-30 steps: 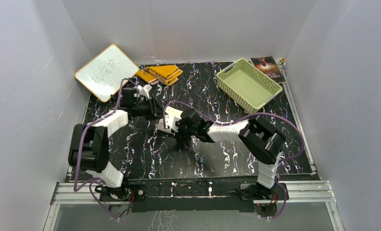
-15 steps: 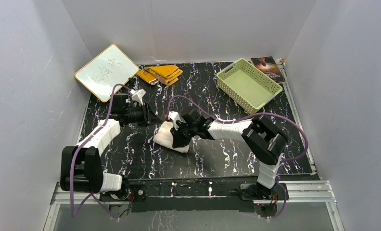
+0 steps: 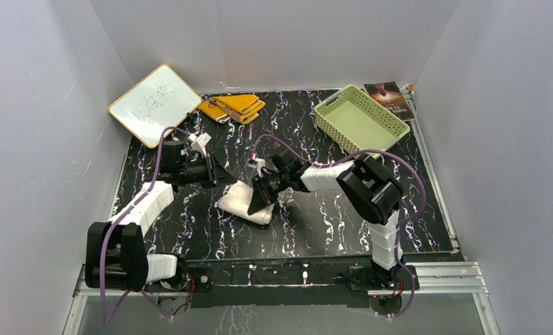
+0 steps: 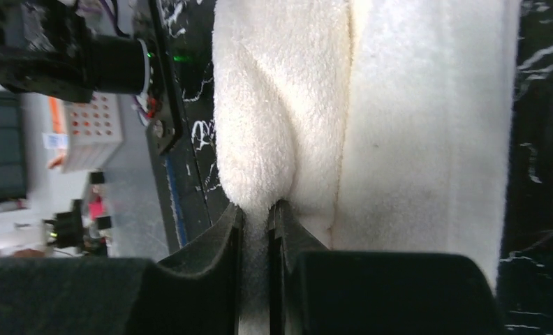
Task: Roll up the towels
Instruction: Roll the towel at the center of the board.
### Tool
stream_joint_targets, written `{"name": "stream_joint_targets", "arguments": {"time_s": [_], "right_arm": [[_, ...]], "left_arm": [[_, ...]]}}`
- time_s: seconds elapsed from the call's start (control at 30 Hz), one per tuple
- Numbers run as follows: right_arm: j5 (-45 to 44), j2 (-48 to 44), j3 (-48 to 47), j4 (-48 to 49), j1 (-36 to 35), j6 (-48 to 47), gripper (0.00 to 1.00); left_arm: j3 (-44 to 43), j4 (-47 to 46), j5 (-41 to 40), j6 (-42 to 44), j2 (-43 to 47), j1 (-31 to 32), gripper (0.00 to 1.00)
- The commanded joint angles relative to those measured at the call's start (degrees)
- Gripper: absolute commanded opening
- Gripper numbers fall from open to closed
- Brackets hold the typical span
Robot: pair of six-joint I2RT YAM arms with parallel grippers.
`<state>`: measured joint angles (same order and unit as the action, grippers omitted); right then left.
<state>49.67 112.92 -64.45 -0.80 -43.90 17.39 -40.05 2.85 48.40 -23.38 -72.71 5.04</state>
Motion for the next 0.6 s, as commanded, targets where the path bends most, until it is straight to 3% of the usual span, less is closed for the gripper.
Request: {"name": "stream_joint_targets", "arguments": {"time_s": [0.0,0.37,0.47,0.57], "right_arm": [[7.6,3.9,1.9,15.8,4.4,14.1,0.00],[10.5,13.4,3.7,31.4,8.5,30.9,0.00],[10.6,13.9,3.7,32.7,8.5,32.4,0.00],[10.0,13.4,3.5,32.2,8.6,32.5,0.00]], "left_arm": [[2.7,-4.5,3.7,-3.7,1.2,-0.1,0.15],[8.0,-12.3,3.4,-9.1,-2.7,0.4,0.11],[6.6,-10.4,-1.6,-8.9,-8.7,0.5,0.10],[8.3,-16.2,-6.7,-12.8,-14.1,0.6,0.08]]}}
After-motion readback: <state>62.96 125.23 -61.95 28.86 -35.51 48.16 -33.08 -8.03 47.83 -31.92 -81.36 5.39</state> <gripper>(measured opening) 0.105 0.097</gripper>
